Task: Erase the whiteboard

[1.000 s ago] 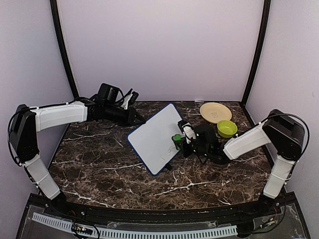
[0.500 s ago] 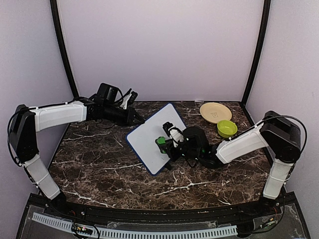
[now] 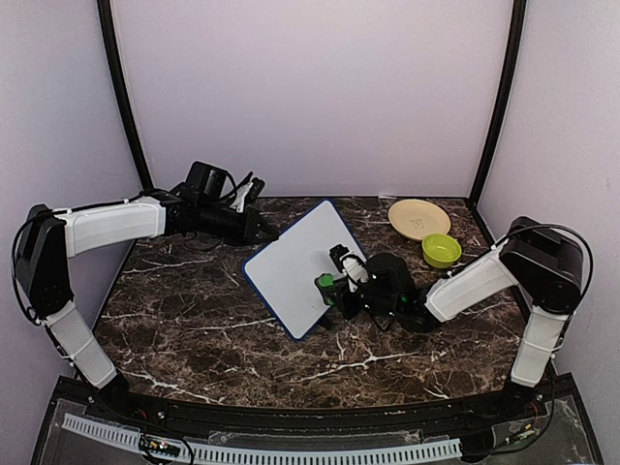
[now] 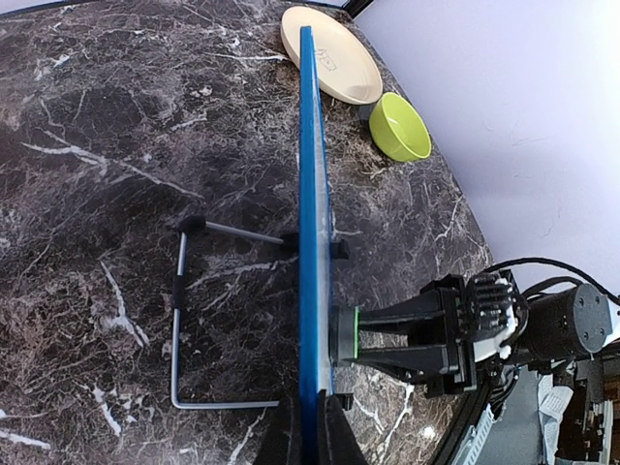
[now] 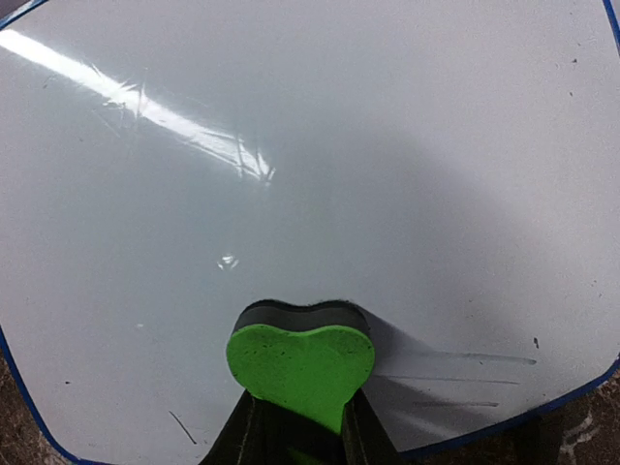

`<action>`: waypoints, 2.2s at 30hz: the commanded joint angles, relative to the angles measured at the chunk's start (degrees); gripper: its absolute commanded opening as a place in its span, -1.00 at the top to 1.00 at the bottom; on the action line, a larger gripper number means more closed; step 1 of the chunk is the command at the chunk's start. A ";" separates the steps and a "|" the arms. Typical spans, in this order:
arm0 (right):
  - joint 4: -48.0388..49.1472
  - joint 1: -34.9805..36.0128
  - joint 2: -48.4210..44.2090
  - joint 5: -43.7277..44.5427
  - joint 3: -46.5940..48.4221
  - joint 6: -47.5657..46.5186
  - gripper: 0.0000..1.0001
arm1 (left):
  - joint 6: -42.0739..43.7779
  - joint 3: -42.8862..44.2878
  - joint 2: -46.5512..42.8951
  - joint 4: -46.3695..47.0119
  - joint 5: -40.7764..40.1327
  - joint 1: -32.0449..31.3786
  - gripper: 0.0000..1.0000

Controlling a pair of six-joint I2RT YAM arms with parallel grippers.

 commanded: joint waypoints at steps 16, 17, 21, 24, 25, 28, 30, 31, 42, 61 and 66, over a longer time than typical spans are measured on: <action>0.42 -9.81 1.21 -1.79 2.05 2.35 0.98 | 0.53 -0.24 -3.56 1.42 1.22 0.47 1.00; 0.39 -9.84 1.32 -2.03 2.32 2.16 0.98 | 0.52 -0.18 -3.39 1.46 1.29 0.45 1.00; 2.25 -9.63 1.50 -3.75 2.37 2.72 0.98 | 0.34 0.03 -2.99 1.84 1.38 0.47 1.00; 3.92 -8.66 2.11 -3.77 2.33 2.76 0.98 | 0.19 0.04 -2.80 2.09 1.55 0.45 1.00; 4.53 -8.24 2.33 -3.77 2.37 2.91 0.98 | 0.08 -0.17 -2.87 2.23 1.59 0.42 1.00; 5.67 -6.42 3.12 -3.79 2.78 3.08 0.98 | -0.02 -0.32 -2.89 2.48 1.61 0.47 1.00; 5.77 -5.16 3.83 -4.82 3.66 3.28 0.98 | -0.09 -0.35 -2.88 2.54 1.66 0.46 1.00; 5.77 -4.53 4.05 -5.09 4.01 3.34 0.98 | -0.10 -0.36 -2.78 2.55 1.68 0.42 1.00; 4.10 -1.84 2.33 -4.61 4.50 3.43 0.98 | -0.05 -0.37 -2.60 2.77 1.93 0.45 1.00; 6.94 -12.94 4.43 -10.48 1.12 5.10 0.98 | 0.33 -0.85 -2.57 2.92 1.80 0.47 1.00; 8.38 -13.87 4.21 -11.76 0.22 5.10 0.98 | 0.42 -0.94 -3.00 2.84 1.72 0.47 1.00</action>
